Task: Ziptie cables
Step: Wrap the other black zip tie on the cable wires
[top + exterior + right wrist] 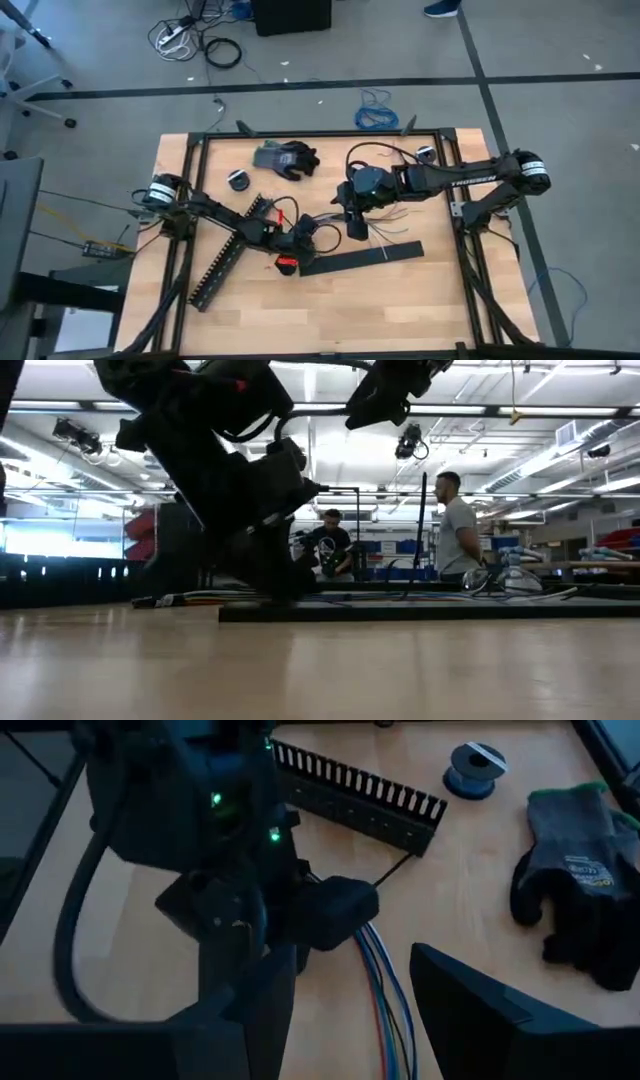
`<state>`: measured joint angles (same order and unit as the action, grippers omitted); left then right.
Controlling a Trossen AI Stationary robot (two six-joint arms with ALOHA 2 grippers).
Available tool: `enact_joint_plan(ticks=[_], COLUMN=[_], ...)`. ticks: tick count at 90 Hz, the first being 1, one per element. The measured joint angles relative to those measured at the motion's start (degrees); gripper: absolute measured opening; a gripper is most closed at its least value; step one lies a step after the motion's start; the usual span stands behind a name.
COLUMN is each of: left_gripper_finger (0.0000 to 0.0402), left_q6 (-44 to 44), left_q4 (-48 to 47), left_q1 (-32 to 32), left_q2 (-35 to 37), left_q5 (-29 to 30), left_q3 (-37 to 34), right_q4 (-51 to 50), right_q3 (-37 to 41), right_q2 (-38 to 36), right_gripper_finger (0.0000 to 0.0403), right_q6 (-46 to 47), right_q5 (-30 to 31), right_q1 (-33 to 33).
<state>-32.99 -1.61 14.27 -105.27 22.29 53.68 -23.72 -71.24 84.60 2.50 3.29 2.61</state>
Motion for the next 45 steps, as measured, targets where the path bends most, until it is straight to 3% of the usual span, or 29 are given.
enact_joint_plan(ticks=[17, 31, 45], left_gripper_finger=[0.0001, 0.0, 0.0], left_q6=[0.1, 5.0, 11.8], left_q4=[-2.8, -8.7, -12.4], left_q1=[3.0, 4.0, 4.2], left_q2=[1.1, 4.1, 11.8], left_q5=[6.8, 8.6, 10.4], left_q3=[4.3, 6.4, 6.5], right_q4=[-0.1, -1.0, -2.6], right_q3=[0.0, 0.0, 0.0], right_q2=[-0.1, -2.2, -6.8], right_gripper_finger=[0.019, 0.0181, 0.0172], right_q6=[-0.6, -2.6, -4.2], right_q5=[0.5, 6.8, 12.0], right_q1=[0.0, 0.1, 0.3])
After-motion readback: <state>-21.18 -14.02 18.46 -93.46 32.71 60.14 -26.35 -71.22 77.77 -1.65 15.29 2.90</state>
